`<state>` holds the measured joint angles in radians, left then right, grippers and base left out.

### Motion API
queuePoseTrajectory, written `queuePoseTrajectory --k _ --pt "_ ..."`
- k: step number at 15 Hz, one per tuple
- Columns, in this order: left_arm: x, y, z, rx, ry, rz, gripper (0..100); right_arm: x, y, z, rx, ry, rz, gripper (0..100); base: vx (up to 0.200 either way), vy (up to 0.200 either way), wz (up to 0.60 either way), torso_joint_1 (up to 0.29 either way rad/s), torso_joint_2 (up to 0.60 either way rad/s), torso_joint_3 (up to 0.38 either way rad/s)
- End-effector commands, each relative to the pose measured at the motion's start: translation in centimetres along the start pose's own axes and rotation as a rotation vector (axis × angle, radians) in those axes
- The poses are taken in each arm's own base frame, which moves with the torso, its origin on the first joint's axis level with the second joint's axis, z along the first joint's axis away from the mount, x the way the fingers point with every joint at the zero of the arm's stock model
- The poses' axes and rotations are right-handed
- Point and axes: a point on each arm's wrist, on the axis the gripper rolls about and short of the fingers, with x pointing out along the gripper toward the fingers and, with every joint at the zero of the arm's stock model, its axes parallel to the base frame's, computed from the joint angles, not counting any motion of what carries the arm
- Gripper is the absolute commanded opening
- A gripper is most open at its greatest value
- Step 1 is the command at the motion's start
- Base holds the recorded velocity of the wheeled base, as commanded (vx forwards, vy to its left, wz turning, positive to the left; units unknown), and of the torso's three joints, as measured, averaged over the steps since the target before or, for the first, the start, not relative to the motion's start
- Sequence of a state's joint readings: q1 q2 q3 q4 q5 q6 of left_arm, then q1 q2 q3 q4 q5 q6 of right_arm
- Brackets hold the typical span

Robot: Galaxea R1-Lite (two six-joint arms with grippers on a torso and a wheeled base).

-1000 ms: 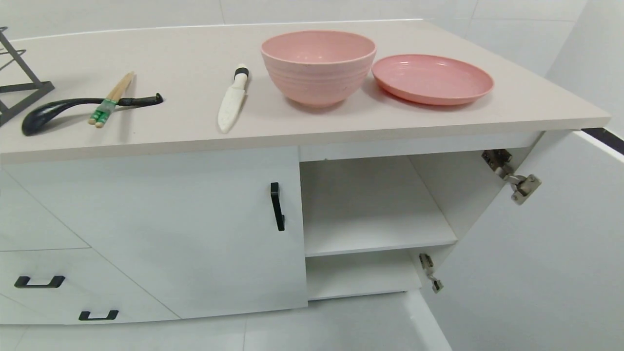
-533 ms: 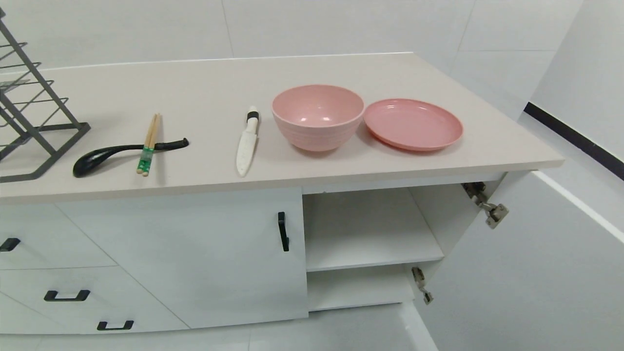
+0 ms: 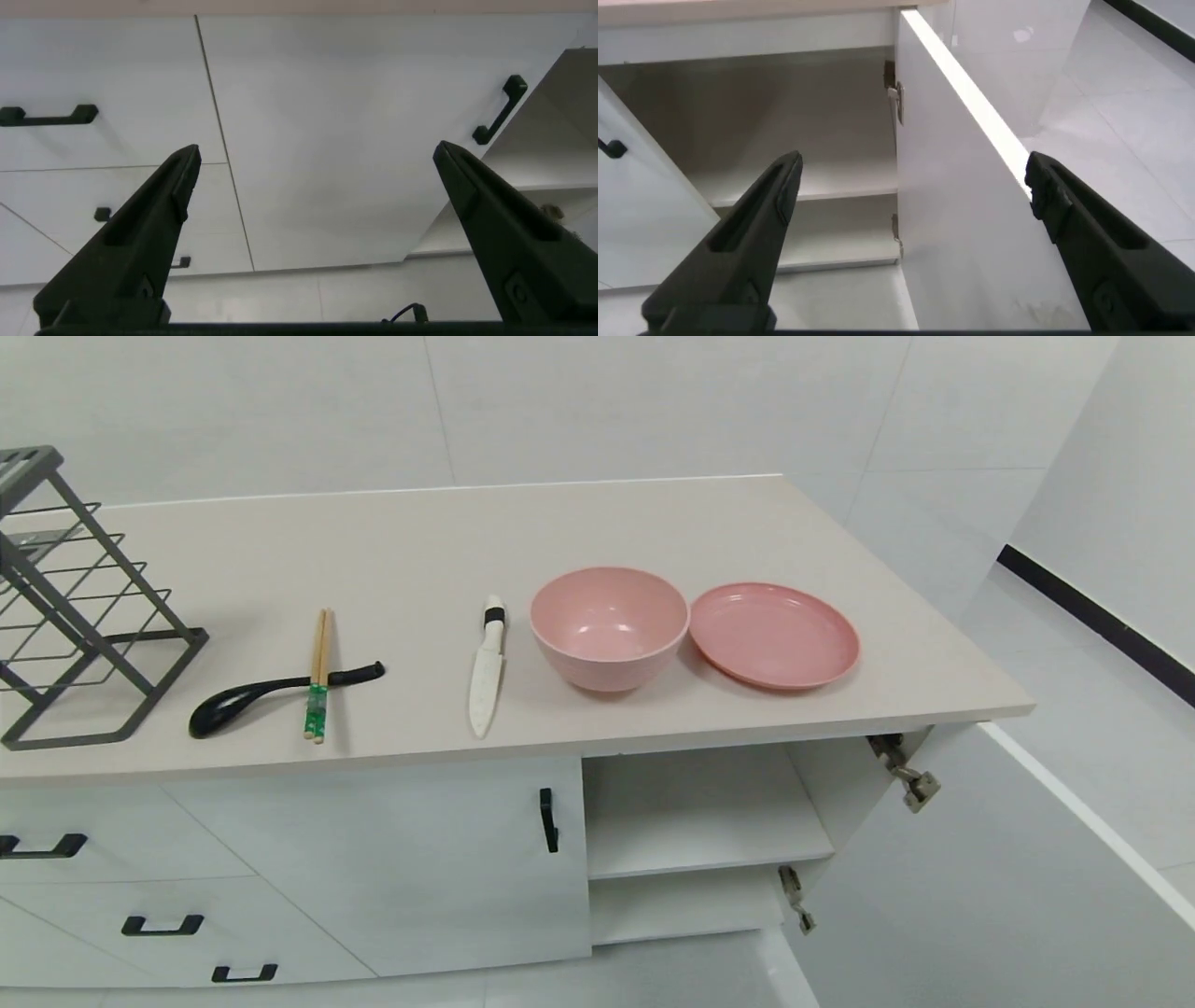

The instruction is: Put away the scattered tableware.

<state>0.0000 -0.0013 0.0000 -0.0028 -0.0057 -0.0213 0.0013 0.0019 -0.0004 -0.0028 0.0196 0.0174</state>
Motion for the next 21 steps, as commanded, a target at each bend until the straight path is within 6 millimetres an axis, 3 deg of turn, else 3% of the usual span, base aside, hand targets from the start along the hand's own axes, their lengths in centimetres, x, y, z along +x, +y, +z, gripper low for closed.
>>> queuePoseTrajectory --k 1,4,12,21 --pt "0.01 0.0 0.01 0.0 0.001 0.0 100 0.0 0.0 -0.01 -0.001 0.0 0.001 100 0.0 0.0 0.0 0.085 -0.17 -0.1" --pt "0.01 0.0 0.01 0.001 0.001 0.0 100 0.0 0.0 -0.01 -0.001 0.0 0.001 100 0.2 0.2 0.0 0.028 -0.06 -0.04" --pt "0.01 0.0 0.01 0.0 0.001 0.0 100 -0.02 0.0 0.03 -0.001 -0.003 0.001 100 0.0 0.0 0.0 0.011 -0.02 -0.013" --pt "0.01 0.0 0.01 0.0 0.001 0.0 100 0.0 0.0 -0.01 -0.001 0.0 0.001 100 0.0 0.0 0.0 0.227 -0.49 -0.252"
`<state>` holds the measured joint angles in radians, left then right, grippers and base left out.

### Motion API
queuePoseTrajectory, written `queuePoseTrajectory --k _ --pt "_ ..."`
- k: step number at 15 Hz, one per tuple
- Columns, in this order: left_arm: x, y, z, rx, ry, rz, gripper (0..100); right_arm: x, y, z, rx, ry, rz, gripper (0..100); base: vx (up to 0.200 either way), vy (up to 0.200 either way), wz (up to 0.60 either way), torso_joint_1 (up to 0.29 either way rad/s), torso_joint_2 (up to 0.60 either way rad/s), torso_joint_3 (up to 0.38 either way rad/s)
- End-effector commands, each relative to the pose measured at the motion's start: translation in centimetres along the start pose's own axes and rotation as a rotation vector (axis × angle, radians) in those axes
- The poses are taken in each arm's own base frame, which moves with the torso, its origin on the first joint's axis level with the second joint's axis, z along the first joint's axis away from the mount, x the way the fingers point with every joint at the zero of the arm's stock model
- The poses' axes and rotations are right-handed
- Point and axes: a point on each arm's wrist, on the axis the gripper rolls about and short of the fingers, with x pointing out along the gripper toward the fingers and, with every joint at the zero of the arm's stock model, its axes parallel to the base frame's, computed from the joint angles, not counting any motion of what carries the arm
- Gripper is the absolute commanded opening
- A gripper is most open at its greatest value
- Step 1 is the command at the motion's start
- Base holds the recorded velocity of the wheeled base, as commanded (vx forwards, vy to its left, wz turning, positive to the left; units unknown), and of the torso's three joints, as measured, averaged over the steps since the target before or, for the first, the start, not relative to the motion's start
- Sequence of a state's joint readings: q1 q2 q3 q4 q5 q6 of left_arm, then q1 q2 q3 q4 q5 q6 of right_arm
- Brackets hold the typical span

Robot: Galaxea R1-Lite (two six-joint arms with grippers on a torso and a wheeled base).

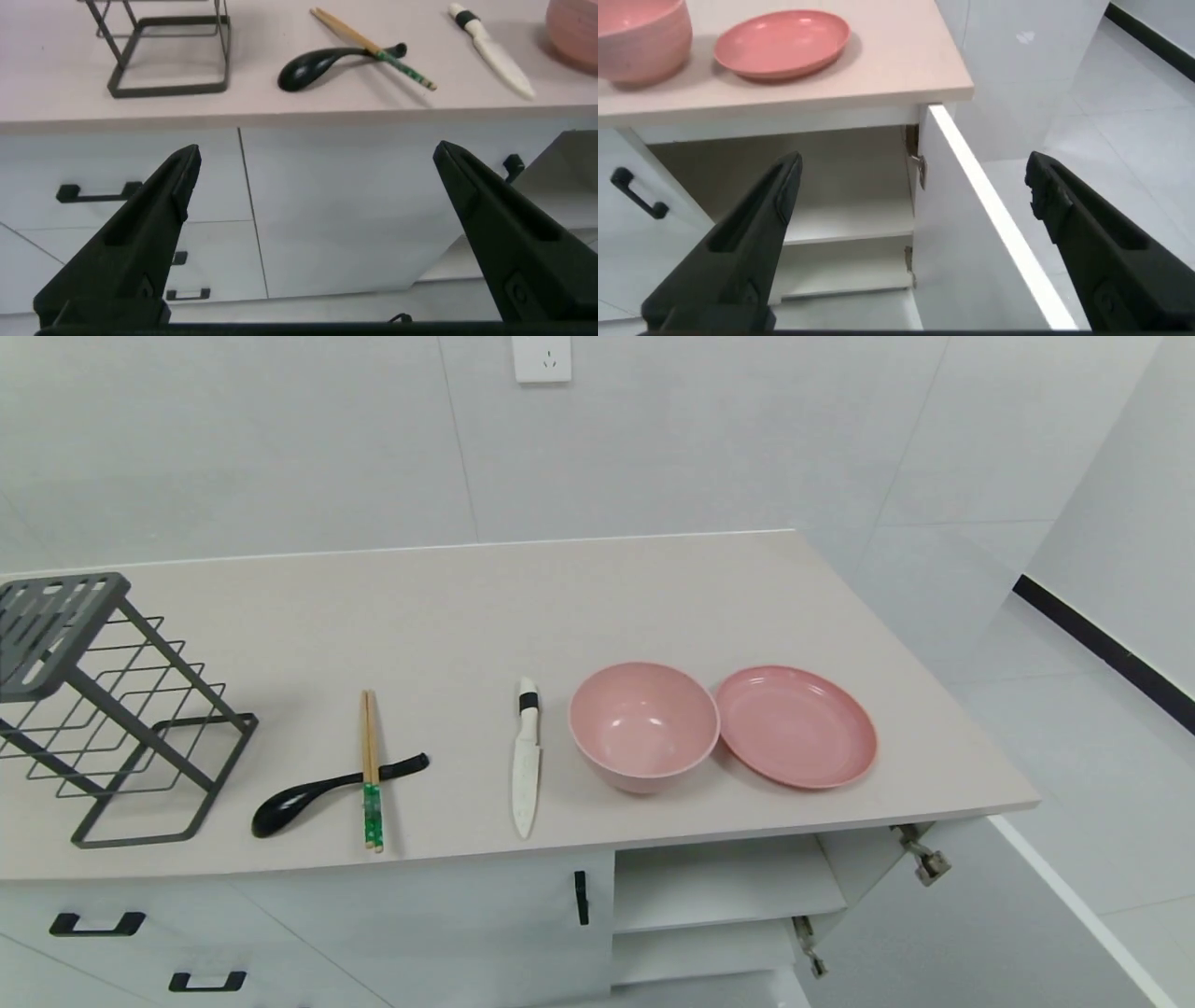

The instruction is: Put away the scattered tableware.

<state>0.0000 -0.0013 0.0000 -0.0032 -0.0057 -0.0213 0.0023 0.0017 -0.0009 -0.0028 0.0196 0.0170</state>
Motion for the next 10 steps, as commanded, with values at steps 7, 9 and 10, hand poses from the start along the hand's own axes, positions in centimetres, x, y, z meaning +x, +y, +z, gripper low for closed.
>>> queuePoseTrajectory --k 7,9,10 --pt "0.01 -0.02 -0.03 0.032 0.005 -0.011 100 -0.01 0.0 0.02 0.0 -0.001 0.0 100 0.0 0.0 0.0 0.191 -0.39 -0.203" --pt "0.01 -0.03 -0.03 0.046 0.004 -0.014 100 0.01 0.01 -0.02 0.0 0.0 0.001 100 0.0 0.0 0.0 0.0 0.0 0.0" --pt "0.01 -0.03 -0.03 0.046 0.004 -0.014 100 -0.01 0.01 0.02 0.0 -0.001 0.001 100 0.0 0.0 0.0 0.0 0.0 0.0"
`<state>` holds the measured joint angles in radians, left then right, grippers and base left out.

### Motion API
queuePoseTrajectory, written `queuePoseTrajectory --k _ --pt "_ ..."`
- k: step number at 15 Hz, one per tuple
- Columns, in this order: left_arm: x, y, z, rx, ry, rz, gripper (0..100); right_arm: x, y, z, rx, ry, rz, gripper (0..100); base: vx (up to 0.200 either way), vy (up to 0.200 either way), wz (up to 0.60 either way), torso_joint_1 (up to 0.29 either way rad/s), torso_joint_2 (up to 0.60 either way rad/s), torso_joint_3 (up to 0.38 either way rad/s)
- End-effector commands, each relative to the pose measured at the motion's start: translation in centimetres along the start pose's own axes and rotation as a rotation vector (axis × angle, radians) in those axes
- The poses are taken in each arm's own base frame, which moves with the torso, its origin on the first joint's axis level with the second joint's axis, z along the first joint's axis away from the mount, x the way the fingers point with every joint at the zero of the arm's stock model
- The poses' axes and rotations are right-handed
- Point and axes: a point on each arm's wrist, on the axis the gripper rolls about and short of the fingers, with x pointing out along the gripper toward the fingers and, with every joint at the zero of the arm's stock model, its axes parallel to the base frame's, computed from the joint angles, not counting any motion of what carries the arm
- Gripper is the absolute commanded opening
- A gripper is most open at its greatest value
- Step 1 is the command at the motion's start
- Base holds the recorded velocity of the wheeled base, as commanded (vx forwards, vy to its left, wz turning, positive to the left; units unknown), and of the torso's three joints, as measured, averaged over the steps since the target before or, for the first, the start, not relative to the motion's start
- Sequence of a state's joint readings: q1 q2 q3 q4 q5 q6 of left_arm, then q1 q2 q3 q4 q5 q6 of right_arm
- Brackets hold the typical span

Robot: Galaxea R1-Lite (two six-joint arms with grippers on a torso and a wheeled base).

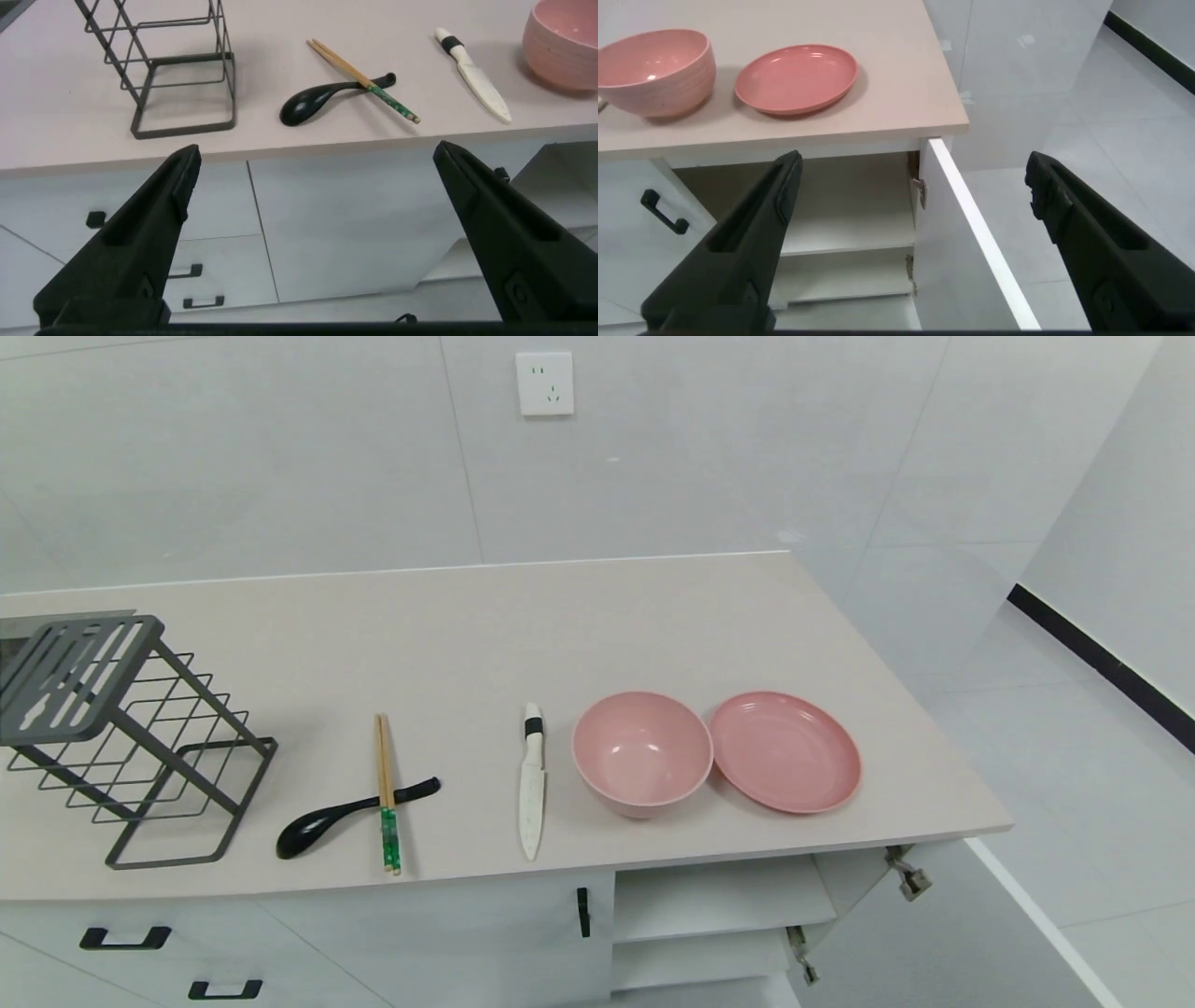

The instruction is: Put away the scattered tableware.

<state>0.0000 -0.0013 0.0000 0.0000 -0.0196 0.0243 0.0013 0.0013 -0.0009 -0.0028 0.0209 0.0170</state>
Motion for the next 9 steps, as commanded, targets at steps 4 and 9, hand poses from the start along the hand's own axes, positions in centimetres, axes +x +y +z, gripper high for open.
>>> queuePoseTrajectory --k 4,9 --pt "0.01 0.0 0.0 -0.007 0.001 0.001 100 0.01 0.0 -0.02 0.0 0.001 0.001 100 0.0 0.0 0.0 0.055 -0.01 0.043" --pt "0.01 -0.01 0.0 -0.009 0.001 0.0 100 -0.01 0.01 0.02 0.001 -0.002 0.006 100 0.0 0.0 0.0 0.233 -0.03 0.183"
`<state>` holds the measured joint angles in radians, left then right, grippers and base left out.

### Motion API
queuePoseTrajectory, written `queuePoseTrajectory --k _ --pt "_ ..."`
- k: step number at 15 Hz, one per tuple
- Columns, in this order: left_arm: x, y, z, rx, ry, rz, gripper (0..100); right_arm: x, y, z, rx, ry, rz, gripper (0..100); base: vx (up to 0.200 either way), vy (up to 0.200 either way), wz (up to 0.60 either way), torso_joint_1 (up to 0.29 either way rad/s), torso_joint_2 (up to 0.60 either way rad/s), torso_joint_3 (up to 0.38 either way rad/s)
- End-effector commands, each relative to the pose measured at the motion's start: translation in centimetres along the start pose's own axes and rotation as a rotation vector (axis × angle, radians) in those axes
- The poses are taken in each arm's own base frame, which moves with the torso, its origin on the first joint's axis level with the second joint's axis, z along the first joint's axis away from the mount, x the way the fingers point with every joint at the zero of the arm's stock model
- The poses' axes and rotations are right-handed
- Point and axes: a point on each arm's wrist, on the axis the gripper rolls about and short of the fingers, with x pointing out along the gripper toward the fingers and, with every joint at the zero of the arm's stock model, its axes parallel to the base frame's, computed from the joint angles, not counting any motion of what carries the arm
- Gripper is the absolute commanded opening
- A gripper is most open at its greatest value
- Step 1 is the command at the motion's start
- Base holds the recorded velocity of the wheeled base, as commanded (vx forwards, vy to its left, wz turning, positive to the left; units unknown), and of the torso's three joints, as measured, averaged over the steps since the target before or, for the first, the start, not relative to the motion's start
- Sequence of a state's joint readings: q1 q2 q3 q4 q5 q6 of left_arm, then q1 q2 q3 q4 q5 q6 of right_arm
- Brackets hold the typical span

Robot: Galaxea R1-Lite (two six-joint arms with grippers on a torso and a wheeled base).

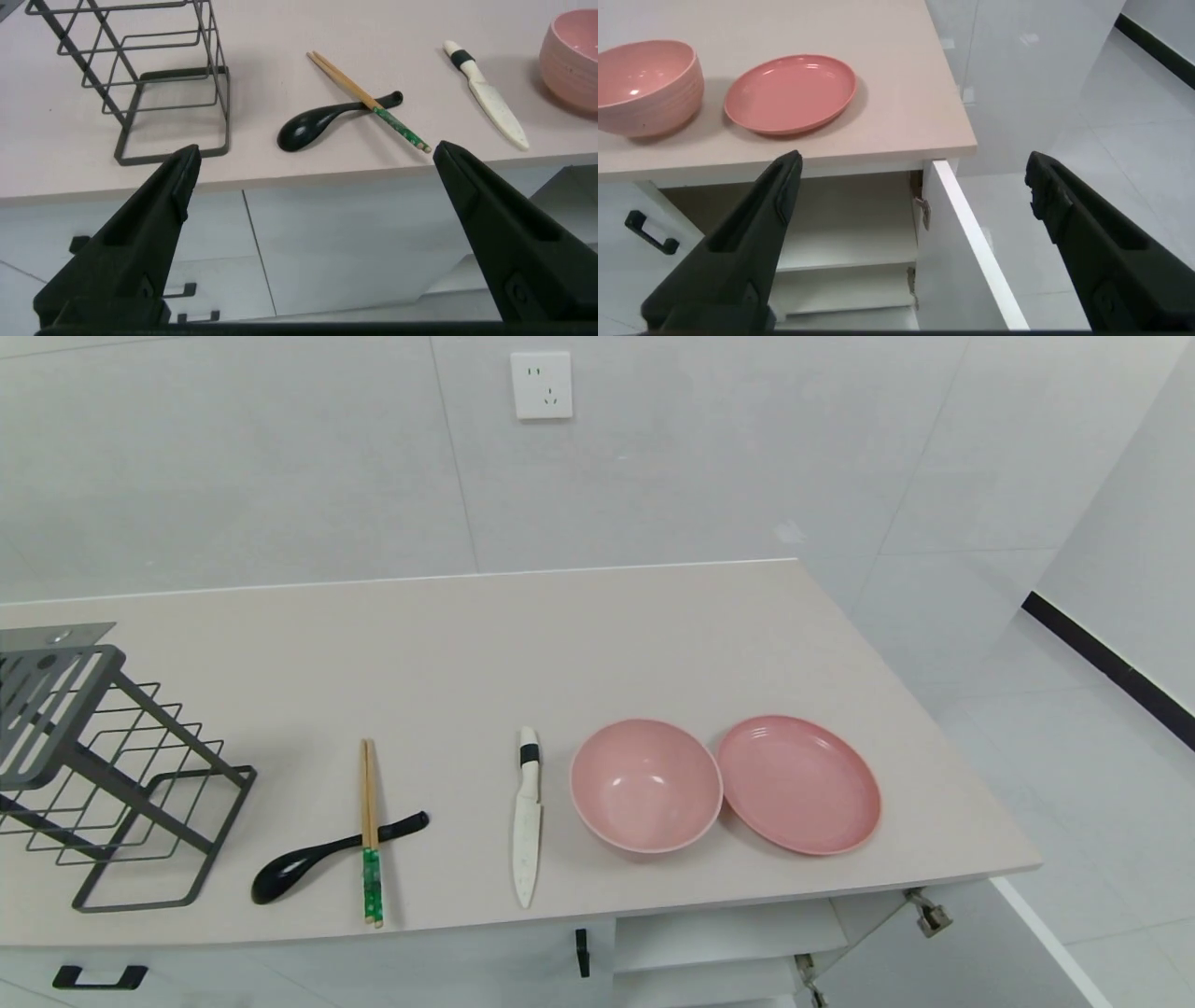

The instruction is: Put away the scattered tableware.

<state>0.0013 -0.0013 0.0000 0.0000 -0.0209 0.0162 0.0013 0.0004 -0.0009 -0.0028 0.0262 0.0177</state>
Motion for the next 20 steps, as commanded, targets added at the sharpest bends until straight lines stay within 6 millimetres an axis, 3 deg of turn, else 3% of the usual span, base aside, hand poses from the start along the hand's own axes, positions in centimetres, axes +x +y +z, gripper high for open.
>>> queuePoseTrajectory --k 1,12,13,14,16,20 --pt "0.0 0.0 0.0 0.001 0.001 0.0 100 0.0 0.0 0.0 -0.002 -0.001 0.0 100 0.0 0.0 0.0 0.051 -0.01 0.056" --pt "0.0 0.0 0.0 0.008 0.0 -0.01 100 0.0 0.2 0.1 -0.095 -0.014 0.078 100 0.0 0.0 0.0 0.0 0.0 0.0" --pt "0.0 0.0 0.0 0.007 -0.002 -0.008 100 0.0 0.2 0.6 -0.095 -0.06 0.083 100 0.0 0.0 0.0 0.0 0.0 0.0" --pt "0.0 0.0 0.0 0.008 0.0 -0.008 100 -0.2 0.2 2.2 -0.106 -0.22 0.078 100 0.0 0.0 0.0 0.0 0.0 0.0" --pt "0.0 0.0 0.0 0.008 0.0 -0.01 100 -0.4 0.3 2.9 -0.104 -0.287 0.077 100 0.0 0.0 0.0 0.0 0.0 0.0" --pt "0.0 0.0 0.0 0.01 -0.001 -0.014 100 -0.3 0.5 1.9 -0.076 -0.183 0.202 100 0.0 0.0 0.0 0.0 0.0 0.0"
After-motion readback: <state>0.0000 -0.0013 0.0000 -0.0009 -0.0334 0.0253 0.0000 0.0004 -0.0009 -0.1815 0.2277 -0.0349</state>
